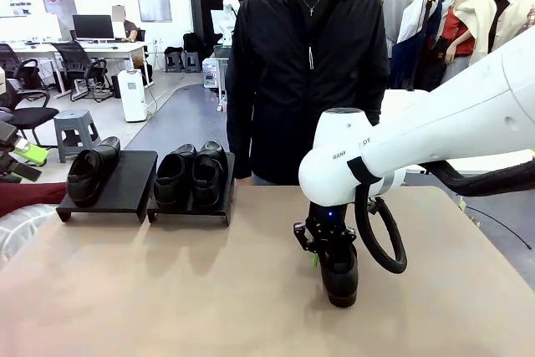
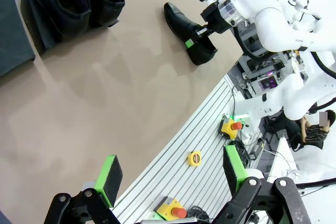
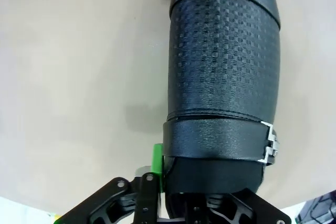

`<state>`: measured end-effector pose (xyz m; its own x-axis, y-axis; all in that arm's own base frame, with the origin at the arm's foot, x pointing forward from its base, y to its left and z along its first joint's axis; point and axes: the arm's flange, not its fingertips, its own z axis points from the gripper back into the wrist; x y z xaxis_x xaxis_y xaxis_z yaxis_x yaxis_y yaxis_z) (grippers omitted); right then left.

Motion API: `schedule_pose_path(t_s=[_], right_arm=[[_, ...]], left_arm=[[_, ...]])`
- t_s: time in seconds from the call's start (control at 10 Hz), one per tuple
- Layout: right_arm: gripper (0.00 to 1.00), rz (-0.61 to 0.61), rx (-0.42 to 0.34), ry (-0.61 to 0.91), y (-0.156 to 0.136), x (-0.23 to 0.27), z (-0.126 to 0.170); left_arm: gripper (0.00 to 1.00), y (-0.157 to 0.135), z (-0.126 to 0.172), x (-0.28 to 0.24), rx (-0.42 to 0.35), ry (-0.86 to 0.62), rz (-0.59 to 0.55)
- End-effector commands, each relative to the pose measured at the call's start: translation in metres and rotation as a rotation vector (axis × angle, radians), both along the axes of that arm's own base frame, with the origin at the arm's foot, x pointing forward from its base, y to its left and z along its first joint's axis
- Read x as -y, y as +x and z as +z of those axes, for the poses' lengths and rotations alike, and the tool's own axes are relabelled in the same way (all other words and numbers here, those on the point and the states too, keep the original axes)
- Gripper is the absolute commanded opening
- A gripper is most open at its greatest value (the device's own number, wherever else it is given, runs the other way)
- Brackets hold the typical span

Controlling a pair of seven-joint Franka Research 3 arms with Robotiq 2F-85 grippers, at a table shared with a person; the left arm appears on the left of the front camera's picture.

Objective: Organize the shoes by placing them on the stand.
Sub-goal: Pick up one Shoe and place it in the middle of the table.

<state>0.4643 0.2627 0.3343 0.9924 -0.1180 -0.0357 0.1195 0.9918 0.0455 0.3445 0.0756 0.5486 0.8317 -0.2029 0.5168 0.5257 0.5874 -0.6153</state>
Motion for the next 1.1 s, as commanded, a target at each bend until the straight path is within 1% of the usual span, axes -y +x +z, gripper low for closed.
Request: schedule_pose_path(t_s=[0.0, 0.2, 0.3, 0.4, 0.5, 0.6, 0.7, 0.8, 0.9, 1.0], right_arm=[[0.00, 0.000, 0.040, -0.015, -0.003, 0.002, 0.007], [0.00, 0.028, 0.055, 0.007, -0.012, 0.011, 0.020], [0.00, 0.050, 0.083, 0.037, -0.022, 0.023, 0.035], [0.00, 0.054, 0.100, 0.048, -0.036, 0.039, 0.061], [0.00, 0.063, 0.131, 0.025, -0.055, 0.057, 0.099], [0.00, 0.065, 0.123, 0.014, -0.070, 0.068, 0.127], [0.00, 0.062, 0.137, -0.011, -0.085, 0.074, 0.147], [0.00, 0.091, 0.150, -0.018, -0.093, 0.074, 0.155], [0.00, 0.143, 0.111, 0.006, -0.081, 0.080, 0.154], [0.00, 0.061, 0.141, -0.018, -0.087, 0.070, 0.151]], left_arm=[[1.00, -0.001, -0.001, -0.003, 0.013, 0.006, -0.022], [1.00, -0.001, -0.001, -0.003, 0.013, 0.006, -0.022], [1.00, -0.001, -0.001, -0.003, 0.013, 0.006, -0.022], [1.00, -0.001, -0.001, -0.003, 0.013, 0.006, -0.022], [1.00, -0.001, -0.001, -0.003, 0.013, 0.006, -0.022], [1.00, -0.001, -0.001, -0.003, 0.013, 0.006, -0.022], [1.00, -0.001, -0.001, -0.003, 0.013, 0.006, -0.022], [1.00, -0.001, -0.001, -0.003, 0.013, 0.006, -0.022], [1.00, -0.001, -0.001, -0.003, 0.013, 0.006, -0.022], [1.00, -0.001, -0.001, -0.003, 0.013, 0.006, -0.022]])
